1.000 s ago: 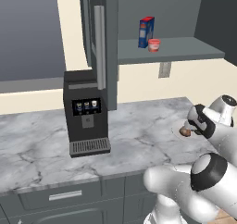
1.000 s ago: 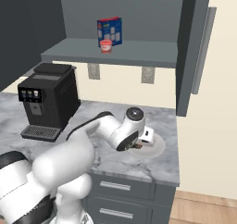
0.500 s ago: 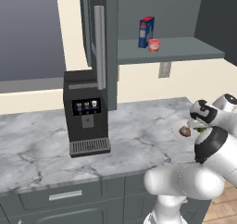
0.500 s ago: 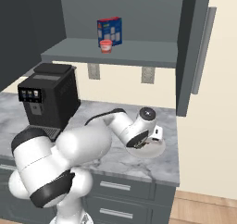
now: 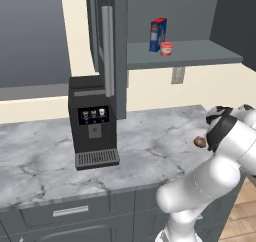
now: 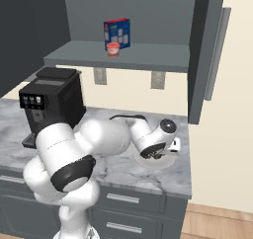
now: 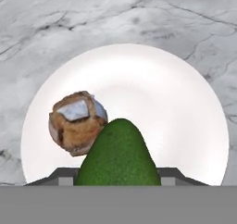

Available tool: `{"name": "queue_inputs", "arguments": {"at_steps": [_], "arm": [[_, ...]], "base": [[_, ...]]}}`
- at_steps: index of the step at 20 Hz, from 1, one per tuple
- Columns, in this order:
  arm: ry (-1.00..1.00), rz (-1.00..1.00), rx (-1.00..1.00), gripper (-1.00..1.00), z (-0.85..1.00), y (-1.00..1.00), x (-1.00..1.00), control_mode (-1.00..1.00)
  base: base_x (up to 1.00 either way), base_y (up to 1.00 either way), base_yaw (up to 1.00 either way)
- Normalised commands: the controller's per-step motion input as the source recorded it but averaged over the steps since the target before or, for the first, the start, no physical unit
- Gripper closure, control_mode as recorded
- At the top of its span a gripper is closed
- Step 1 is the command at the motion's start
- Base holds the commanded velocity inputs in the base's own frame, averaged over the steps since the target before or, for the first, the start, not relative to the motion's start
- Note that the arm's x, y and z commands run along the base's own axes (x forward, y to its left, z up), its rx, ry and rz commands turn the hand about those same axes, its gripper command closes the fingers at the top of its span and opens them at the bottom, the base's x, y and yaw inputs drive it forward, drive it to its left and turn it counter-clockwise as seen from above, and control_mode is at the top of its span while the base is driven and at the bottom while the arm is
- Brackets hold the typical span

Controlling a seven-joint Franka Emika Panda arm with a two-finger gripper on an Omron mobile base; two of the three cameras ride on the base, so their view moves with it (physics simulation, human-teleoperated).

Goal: Pick the avocado and bread from the counter and place them on the plate. Then pick the jam from the cabinet and place it next to the plate. Lastly close the cabinet door.

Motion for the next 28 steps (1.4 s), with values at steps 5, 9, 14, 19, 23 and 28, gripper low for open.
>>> {"name": "queue_inputs", "arguments": {"at_steps": [5, 9, 14, 19, 23, 28], "arm": [[0.00, 0.04, 0.00, 1.00, -0.21, -0.01, 0.14, -1.00], [0.00, 0.04, 0.00, 1.00, -0.26, 0.00, 0.15, -1.00], [0.00, 0.05, 0.00, 1.00, -0.23, -0.07, 0.08, -1.00], [0.00, 0.06, 0.00, -1.00, -0.19, -0.08, 0.03, -1.00], [0.00, 0.06, 0.00, -1.00, -0.06, -0.09, 0.01, -1.00], [-0.08, 0.05, 0.02, -1.00, 0.23, -0.03, 0.00, -1.00]], "base": [[0.00, 0.00, 0.00], [0.00, 0.00, 0.00], [0.00, 0.00, 0.00], [0.00, 0.00, 0.00], [0.00, 0.00, 0.00], [0.00, 0.00, 0.00]]}}
